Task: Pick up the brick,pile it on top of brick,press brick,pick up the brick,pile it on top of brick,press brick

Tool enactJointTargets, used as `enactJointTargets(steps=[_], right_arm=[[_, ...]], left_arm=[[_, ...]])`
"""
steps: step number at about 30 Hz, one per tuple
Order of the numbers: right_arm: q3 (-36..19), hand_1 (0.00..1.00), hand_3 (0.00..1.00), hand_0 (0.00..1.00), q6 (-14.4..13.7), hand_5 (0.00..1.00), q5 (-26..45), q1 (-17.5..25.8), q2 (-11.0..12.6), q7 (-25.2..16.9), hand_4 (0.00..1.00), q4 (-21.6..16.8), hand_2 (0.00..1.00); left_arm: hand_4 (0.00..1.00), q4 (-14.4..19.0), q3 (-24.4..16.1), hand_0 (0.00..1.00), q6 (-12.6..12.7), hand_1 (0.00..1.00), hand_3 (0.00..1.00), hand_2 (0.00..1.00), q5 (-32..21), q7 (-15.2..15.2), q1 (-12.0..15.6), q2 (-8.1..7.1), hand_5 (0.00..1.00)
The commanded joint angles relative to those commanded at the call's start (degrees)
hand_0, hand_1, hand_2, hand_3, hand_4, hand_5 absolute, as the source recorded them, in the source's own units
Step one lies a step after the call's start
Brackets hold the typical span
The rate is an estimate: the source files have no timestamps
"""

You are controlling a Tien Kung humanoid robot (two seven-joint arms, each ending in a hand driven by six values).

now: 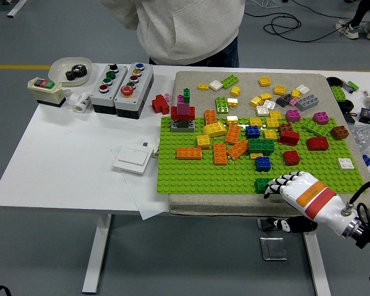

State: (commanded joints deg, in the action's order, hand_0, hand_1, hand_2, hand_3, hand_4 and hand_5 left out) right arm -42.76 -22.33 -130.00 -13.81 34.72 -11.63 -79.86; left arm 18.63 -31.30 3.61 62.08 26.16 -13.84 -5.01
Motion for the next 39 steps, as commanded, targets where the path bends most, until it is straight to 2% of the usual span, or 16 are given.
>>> enactJointTargets(steps=[20, 22, 27, 28, 33, 34, 39], right_arm=[[-0.4, 0.613, 0.598, 0.507, -0.5, 0.432, 0.0, 0.2, 0.3, -0.2, 0.807, -1.5, 0.691], [-0.9, 0.616, 0.606, 0.538, -1.5, 0.434, 0.0, 0.0, 0.3, -0.6, 0.806, -1.8, 0.695], [-1.3, 0.616, 0.606, 0.538, -5.6, 0.434, 0.0, -1.3, -0.1, -1.1, 0.806, -1.8, 0.695], [-1.2, 0.62, 0.606, 0.567, -6.0, 0.437, 0.0, -1.6, -0.1, -1.0, 0.803, -1.7, 0.698], [-1.0, 0.62, 0.606, 0.567, -7.2, 0.437, 1.4, -3.4, -0.7, 1.4, 0.803, -0.8, 0.698], [-0.9, 0.601, 0.598, 0.495, -7.3, 0.438, 1.6, -3.8, -0.9, 2.0, 0.801, -0.4, 0.687], [-1.1, 0.601, 0.598, 0.495, -7.0, 0.438, 2.1, -6.9, -2.0, 8.0, 0.801, 2.7, 0.687]], left_arm=[[0.671, 0.1, 0.3, 0.678, -0.1, 0.702, 0.586, 0.74, -0.4, -0.1, -0.3, -0.13, 0.66], [0.672, 0.1, 0.3, 0.679, 0.0, 0.702, 0.586, 0.737, -0.5, -0.1, -0.3, -0.13, 0.662], [0.672, 0.1, 0.3, 0.679, 0.0, 0.702, 0.586, 0.737, -0.6, -0.1, -0.3, -0.17, 0.662], [0.672, 0.1, 0.3, 0.678, 0.0, 0.703, 0.586, 0.736, -0.6, -0.1, -0.3, -0.17, 0.663], [0.672, 0.1, 0.3, 0.678, -0.1, 0.703, 0.586, 0.736, -0.5, -0.1, -0.4, -0.17, 0.663], [0.672, 0.1, 0.4, 0.679, 0.0, 0.702, 0.587, 0.736, -0.6, -0.1, -0.3, -0.17, 0.663], [0.672, 0.1, 0.4, 0.679, -0.1, 0.702, 0.587, 0.736, -0.7, -0.1, -0.2, -0.18, 0.663]])
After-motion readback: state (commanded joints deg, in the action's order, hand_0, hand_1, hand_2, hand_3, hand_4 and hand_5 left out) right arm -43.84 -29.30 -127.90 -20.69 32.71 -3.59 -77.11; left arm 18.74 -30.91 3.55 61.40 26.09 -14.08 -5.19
